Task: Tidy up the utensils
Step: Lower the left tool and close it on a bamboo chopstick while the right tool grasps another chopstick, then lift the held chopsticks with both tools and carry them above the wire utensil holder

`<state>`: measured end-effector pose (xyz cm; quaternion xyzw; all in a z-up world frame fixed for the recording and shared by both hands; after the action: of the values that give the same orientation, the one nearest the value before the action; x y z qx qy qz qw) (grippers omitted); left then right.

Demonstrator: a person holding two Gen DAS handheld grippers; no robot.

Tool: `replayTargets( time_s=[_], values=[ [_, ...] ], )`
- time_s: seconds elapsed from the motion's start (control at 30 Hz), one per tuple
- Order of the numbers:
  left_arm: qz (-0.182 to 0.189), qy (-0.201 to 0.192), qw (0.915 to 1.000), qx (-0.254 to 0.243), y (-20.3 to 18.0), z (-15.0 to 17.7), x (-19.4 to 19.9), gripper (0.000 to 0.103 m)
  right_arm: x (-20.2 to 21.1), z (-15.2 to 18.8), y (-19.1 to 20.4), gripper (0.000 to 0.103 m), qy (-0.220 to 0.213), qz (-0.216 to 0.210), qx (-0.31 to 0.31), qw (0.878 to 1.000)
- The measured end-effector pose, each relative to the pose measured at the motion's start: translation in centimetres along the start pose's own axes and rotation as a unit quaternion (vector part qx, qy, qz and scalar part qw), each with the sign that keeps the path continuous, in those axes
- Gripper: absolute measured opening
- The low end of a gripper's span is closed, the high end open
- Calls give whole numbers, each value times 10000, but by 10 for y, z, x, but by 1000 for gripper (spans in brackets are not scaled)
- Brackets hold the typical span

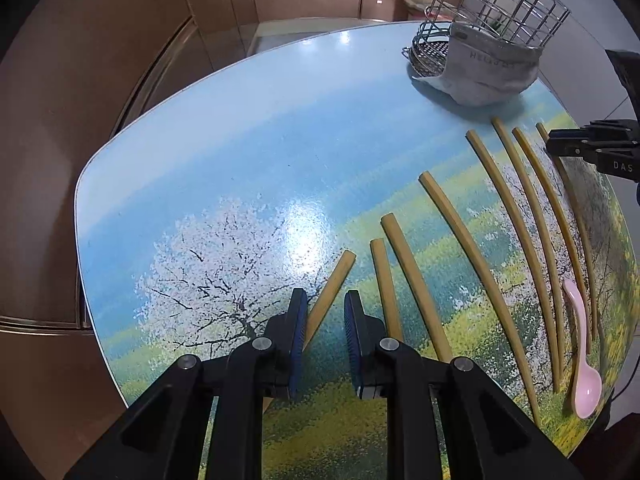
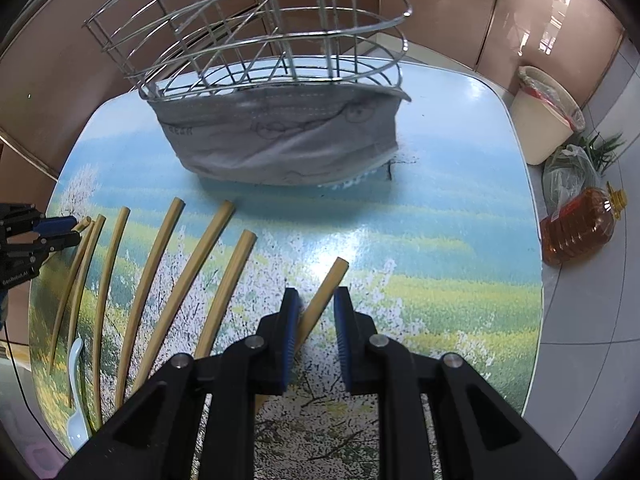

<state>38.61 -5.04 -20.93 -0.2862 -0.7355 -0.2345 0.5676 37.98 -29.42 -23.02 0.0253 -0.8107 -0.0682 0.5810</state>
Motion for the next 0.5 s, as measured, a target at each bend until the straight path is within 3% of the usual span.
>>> replayTargets(
  time_s=[0.13, 0.23, 0.37, 0.5],
  values=[
    [9, 188, 9996, 194, 6, -9, -3, 12, -1, -2, 4, 15, 61, 100, 224, 9997],
    [36, 283, 9977, 611, 18, -14, -5, 6, -2, -2, 8, 11, 94, 127, 350, 9993],
    [43, 317, 9940, 1042, 30, -15, -6, 6, -3, 0, 10, 7, 110, 135, 473, 9987],
    [-44, 322, 9938, 1063, 30, -10, -8, 6, -2, 3, 10, 7, 114, 142, 539, 9984]
  ],
)
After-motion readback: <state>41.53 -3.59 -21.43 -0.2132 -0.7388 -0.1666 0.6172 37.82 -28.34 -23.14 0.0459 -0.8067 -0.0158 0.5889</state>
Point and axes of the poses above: each gripper's, at about its wrist camera, not at the fingertips, and x roughly against the way its jaws point, y to its left, z to its underside, the point moved 3 cm from there along -x, roughly the way its jaws point, and after that the axes turned 9 degrees about -x, right-handed, at the moved point
